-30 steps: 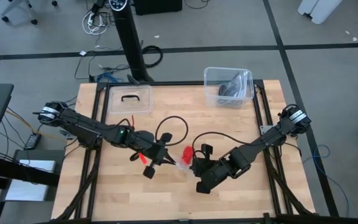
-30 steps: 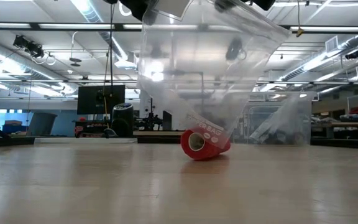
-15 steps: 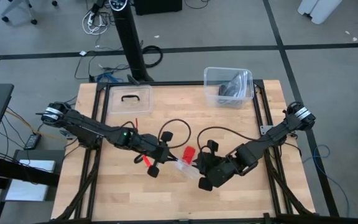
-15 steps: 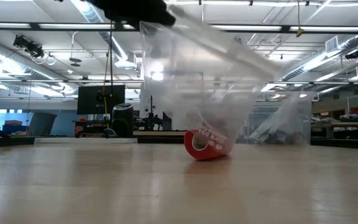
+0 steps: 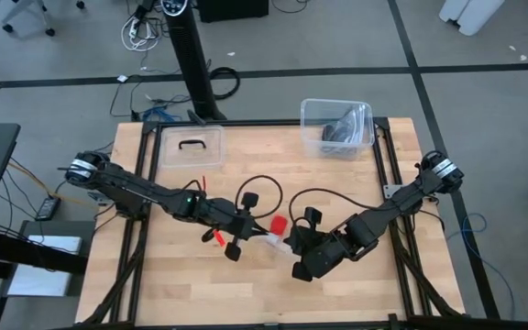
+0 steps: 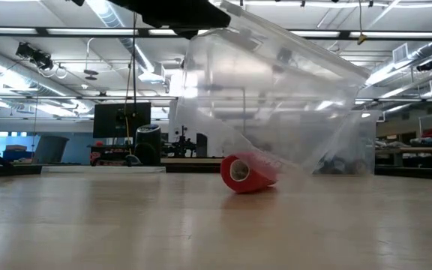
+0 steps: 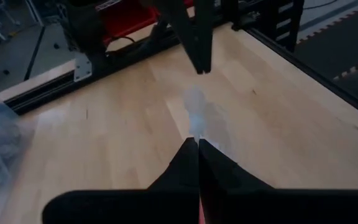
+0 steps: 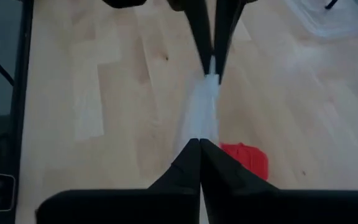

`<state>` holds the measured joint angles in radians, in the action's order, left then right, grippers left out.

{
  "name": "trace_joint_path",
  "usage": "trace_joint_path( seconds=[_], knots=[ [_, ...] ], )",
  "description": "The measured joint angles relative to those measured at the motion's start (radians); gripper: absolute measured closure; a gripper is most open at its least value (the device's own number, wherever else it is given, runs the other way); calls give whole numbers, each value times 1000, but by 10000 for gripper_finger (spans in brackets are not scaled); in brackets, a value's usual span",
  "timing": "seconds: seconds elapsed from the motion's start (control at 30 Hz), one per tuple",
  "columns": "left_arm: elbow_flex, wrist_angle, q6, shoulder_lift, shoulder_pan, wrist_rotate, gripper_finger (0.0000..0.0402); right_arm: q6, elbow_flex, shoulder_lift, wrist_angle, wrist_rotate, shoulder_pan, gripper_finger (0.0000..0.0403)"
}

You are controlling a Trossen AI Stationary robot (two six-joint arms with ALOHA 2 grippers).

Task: Roll bandage
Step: Put the red bandage into the transparent zip bag

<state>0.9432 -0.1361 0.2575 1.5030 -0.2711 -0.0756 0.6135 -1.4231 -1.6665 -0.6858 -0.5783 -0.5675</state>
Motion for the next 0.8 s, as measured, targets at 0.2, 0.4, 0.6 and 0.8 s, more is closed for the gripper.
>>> trace_joint_path(
  seconds=[0.2,0.4,0.6,0.8],
  knots=[
    [0,-23,0,-6,3,-6,401,15,8,0,-11,1,5,401],
    [0,-31,0,-6,3,-5,401,18,8,0,-53,5,22,402],
    [0,-34,0,-6,3,-5,401,18,8,0,-71,43,42,402],
    [0,-28,-3,-6,3,-47,401,21,8,0,-64,47,43,402]
  ],
)
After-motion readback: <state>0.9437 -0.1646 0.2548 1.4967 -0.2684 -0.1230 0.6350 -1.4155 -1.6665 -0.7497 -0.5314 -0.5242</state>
